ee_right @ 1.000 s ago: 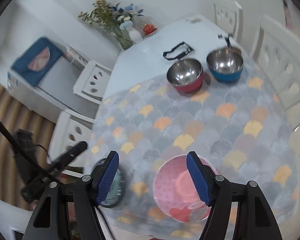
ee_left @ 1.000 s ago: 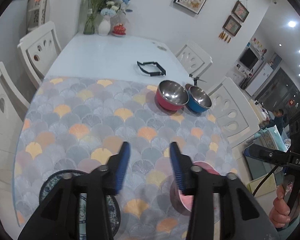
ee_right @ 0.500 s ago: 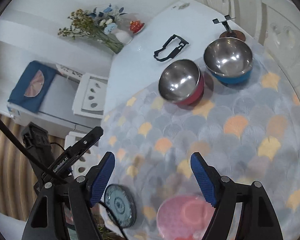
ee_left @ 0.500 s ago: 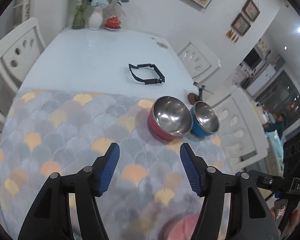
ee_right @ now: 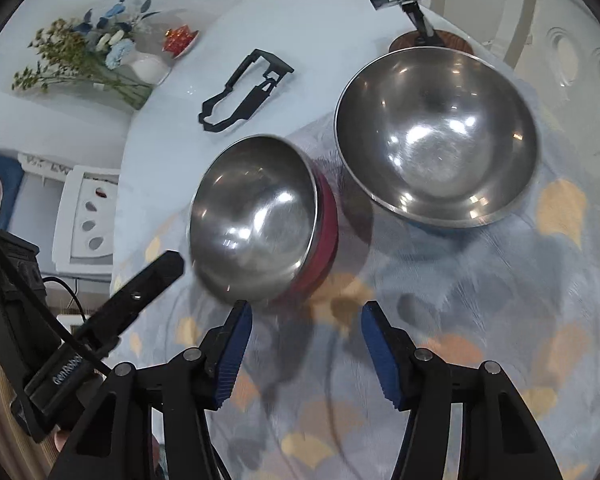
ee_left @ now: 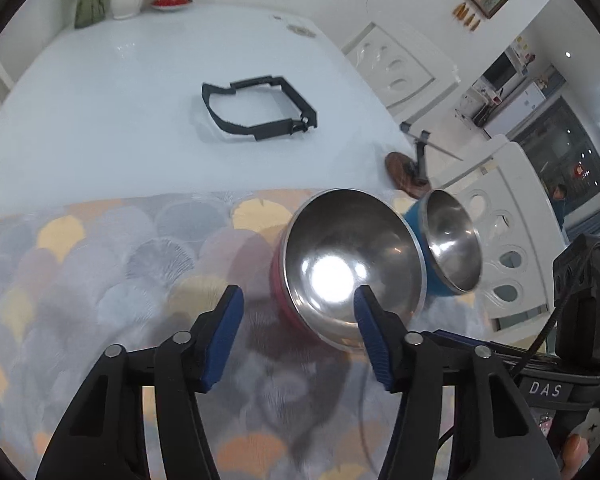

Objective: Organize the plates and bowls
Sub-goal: 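Open both grippers and move them to the red-sided steel bowl, then close both grippers on the rim of the red-sided steel bowl, then lift the red-sided bowl with both grippers and lower it into the pink bowl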

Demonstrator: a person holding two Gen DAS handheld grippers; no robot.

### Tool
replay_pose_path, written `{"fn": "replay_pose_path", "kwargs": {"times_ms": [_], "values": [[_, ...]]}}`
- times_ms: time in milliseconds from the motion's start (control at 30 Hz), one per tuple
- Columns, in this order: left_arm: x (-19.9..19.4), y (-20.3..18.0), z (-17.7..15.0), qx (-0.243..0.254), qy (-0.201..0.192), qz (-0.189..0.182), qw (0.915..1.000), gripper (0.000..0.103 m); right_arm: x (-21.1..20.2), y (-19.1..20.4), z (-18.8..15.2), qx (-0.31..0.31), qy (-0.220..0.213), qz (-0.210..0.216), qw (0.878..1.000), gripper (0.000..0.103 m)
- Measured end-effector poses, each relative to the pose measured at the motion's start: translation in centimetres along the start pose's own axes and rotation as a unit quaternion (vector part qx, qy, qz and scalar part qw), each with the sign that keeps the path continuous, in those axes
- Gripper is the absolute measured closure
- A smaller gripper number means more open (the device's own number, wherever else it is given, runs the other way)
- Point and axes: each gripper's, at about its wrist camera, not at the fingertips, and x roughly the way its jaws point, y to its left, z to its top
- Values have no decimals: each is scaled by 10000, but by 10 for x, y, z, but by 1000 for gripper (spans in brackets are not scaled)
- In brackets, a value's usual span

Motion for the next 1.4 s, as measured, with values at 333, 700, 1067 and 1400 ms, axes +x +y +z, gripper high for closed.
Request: {"fn": "replay_pose_path", "kwargs": {"times_ms": [333,700,1067,1400], "values": [[39,14,12,-145,154,-143,9997,70,33,-1,19,-177,-112,-127,9997,64],[49,8,12,-44,116,-184,9998,84,40,5,14,-445,-165,-393,9981,74],[-14,-13,-12,66,-293,-250,9992,84,-21,37,-20,-793,-512,-490,9943,74],[-94,-39,-65,220,-758,-328,9963,84,-86,68,-94,-1182,-870,-653,9870,74]]}}
